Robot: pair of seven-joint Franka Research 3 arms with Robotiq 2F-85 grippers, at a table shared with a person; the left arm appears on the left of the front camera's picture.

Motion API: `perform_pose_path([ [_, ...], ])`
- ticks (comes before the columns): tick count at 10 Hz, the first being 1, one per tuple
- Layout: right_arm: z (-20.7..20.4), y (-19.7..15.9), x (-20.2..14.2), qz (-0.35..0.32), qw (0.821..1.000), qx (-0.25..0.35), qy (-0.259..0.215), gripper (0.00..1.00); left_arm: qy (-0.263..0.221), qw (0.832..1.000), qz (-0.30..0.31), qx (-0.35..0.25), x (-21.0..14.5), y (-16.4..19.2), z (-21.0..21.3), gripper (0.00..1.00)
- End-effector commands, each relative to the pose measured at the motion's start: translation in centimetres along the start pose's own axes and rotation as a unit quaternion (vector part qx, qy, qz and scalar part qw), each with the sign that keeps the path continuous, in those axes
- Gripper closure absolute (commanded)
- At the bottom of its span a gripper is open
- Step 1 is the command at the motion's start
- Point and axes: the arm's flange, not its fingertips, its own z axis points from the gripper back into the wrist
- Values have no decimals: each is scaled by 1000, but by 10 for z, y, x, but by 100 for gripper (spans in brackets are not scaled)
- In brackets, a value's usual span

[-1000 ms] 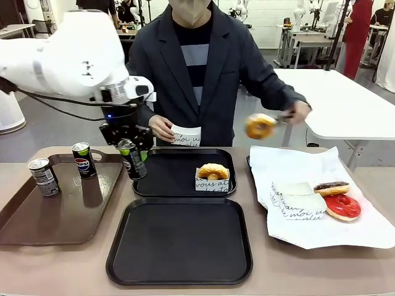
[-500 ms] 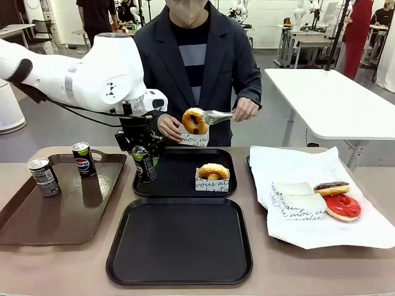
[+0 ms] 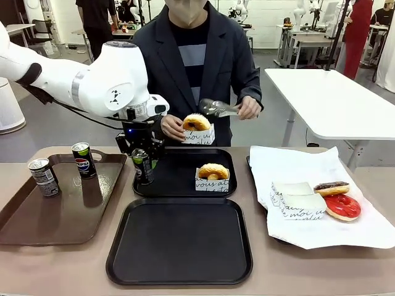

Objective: Set up donuts and drinks on trays.
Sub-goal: Pick up one Pepsi coke and place it on the Flat Tray.

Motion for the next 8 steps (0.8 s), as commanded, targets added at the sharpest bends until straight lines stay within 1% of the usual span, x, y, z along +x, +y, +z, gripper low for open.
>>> perform_pose_path([
  [1, 1, -1, 1, 9, 1000, 8, -6, 0, 54, 997, -34, 45, -69, 18, 43, 41],
  [2, 1, -1, 1, 9, 1000, 8, -6, 0, 66, 994, -62, 63, -107, 37, 50, 41],
  [3, 1, -1, 1, 9, 1000, 8, -6, 0, 83, 992, -87, 48, -138, 60, 53, 41],
  [4, 1, -1, 1, 9, 1000, 8, -6, 0, 89, 991, -98, 22, -160, 83, 55, 41],
  [5, 1, -1, 1, 9, 1000, 8, -6, 0, 70, 993, -94, 0, -174, 104, 57, 41],
  [6, 1, -1, 1, 9, 1000, 8, -6, 0, 98, 991, -74, 46, -137, 55, 45, 41],
  [8, 1, -1, 1, 9, 1000, 8, -6, 0, 98, 991, -74, 46, -137, 55, 45, 41],
])
